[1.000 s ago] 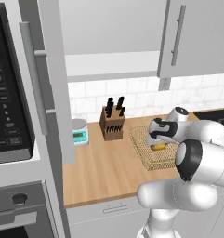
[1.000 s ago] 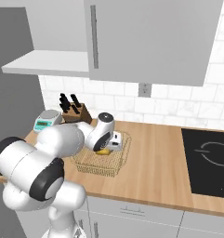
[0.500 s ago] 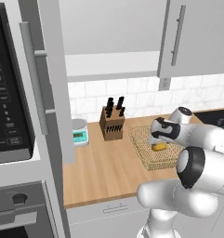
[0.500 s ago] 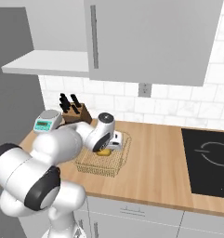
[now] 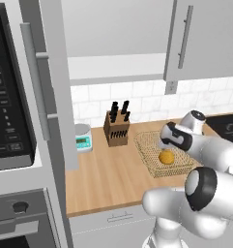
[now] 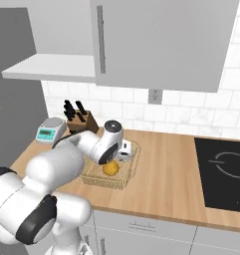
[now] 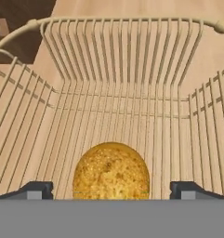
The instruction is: Open the cabinet, pick up the bread from the cabinet and place it in the basket. Then move the basket to the dining counter.
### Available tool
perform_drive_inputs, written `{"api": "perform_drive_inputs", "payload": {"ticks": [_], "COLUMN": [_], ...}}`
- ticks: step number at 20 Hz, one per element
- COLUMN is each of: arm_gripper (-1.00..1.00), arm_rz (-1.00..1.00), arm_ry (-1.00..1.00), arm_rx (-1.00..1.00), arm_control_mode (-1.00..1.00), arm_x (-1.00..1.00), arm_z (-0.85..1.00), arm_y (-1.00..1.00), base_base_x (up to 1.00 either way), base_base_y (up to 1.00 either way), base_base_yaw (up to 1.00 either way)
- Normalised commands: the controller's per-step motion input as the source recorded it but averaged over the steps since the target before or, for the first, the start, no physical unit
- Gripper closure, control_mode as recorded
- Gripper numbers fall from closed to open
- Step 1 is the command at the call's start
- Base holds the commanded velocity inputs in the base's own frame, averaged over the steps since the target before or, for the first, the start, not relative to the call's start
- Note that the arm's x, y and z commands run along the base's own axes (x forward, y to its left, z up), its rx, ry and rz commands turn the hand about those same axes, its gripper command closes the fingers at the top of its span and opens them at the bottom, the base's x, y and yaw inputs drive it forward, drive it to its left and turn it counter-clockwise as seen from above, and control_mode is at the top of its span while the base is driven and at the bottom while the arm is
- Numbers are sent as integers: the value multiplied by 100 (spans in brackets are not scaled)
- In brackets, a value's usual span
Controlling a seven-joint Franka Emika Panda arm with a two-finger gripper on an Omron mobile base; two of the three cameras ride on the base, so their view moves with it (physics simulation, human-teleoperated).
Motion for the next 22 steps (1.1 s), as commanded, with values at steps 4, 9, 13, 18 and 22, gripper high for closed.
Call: {"api": "perform_drive_inputs", "payload": {"ticks": [4,9,13,18,22], "arm_gripper": [-100,-100,-100,-100,-100], "arm_rz": [-16,-19,-19,-19,-1], "arm_ry": [0,3,4,6,17], "arm_rx": [0,16,24,2,1], "arm_control_mode": [-100,-100,-100,-100,-100], "arm_x": [-55,-72,-74,-21,1], "arm_z": [44,17,0,0,-1], "arm_y": [-28,-43,-37,-23,-1], "base_base_x": [0,0,0,0,0], "base_base_y": [0,0,0,0,0], "base_base_yaw": [0,0,0,0,0]}}
